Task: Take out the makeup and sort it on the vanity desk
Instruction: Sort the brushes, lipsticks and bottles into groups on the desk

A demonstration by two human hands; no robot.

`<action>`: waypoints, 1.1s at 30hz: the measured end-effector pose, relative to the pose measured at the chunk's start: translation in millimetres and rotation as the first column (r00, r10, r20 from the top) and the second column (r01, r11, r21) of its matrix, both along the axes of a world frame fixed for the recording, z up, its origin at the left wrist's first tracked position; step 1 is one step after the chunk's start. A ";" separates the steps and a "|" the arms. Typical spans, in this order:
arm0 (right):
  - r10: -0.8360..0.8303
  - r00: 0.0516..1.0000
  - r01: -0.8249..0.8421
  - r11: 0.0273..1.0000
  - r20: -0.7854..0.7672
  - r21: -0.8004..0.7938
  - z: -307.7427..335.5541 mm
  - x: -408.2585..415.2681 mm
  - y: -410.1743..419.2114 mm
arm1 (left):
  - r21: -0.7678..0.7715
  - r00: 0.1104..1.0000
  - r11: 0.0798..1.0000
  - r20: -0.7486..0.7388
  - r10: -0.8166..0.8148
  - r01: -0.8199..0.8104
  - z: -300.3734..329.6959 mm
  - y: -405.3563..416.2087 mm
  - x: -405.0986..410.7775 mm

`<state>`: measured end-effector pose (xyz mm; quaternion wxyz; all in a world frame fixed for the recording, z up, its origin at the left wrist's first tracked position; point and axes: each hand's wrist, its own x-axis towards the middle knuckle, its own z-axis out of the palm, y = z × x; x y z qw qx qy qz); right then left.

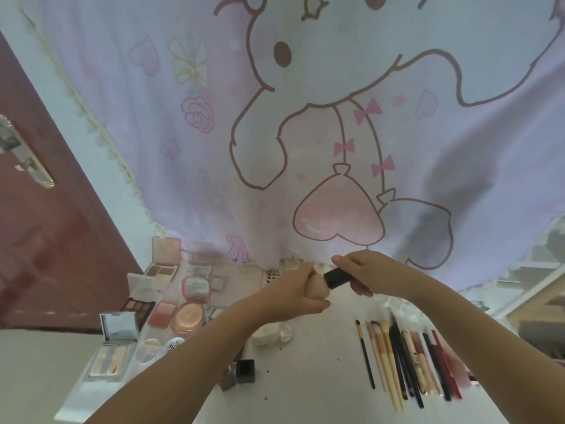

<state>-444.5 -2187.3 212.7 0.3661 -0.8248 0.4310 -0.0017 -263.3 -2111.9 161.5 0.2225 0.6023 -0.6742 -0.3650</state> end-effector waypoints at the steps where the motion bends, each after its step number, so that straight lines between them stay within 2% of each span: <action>1: 0.018 1.000 -0.018 1.000 -0.005 -0.015 0.3 -0.8 -1.6 | -0.015 1.000 1.000 -0.002 0.003 -0.003 0.8 -0.9 -0.8; 4: 0.071 0.996 -0.072 0.997 0.052 0.004 7.4 -8.3 -4.4 | -0.052 0.998 0.998 -0.048 0.043 -0.045 2.9 -2.1 -0.4; 6: 0.044 0.993 -0.050 0.997 0.108 0.051 13.6 -10.7 -3.8 | -0.084 0.996 0.995 -0.072 0.049 -0.055 5.1 -2.9 -0.3; 9: 0.003 0.997 -0.009 0.998 0.083 0.067 16.0 -7.8 -7.8 | -0.125 0.993 0.990 -0.102 0.055 -0.068 10.3 -5.5 -2.2; 13: 0.083 0.985 -0.092 0.994 0.150 0.052 21.2 -10.5 -16.7 | -0.134 0.988 0.987 -0.138 0.071 -0.089 15.1 -8.2 0.8; 16: 0.025 0.981 -0.048 0.992 0.192 0.117 25.1 -8.6 -17.1 | -0.128 0.985 0.985 -0.148 0.093 -0.112 16.8 -9.6 4.1; 20: -0.004 0.990 0.001 1.000 0.141 0.022 20.2 -2.5 -20.9 | -0.123 0.983 0.984 -0.150 0.106 -0.125 17.1 -10.6 2.9; 23: 0.033 0.978 -0.046 0.997 0.206 0.060 22.9 -7.0 -23.9 | -0.118 0.976 0.981 -0.176 0.130 -0.152 17.3 -11.3 6.1; 26: -0.004 0.976 -0.019 0.994 0.219 0.105 25.7 -3.2 -20.3 | -0.122 0.973 0.981 -0.192 0.127 -0.152 16.6 -11.2 6.3; 29: -0.018 0.982 0.013 1.000 0.186 0.027 22.5 2.4 -21.2 | -0.122 0.972 0.981 -0.200 0.124 -0.150 15.0 -10.7 3.7; 33: -0.051 0.972 0.057 0.998 0.230 -0.019 27.9 -6.1 -30.2 | -0.096 0.952 0.979 -0.267 0.150 -0.181 12.7 -11.8 7.0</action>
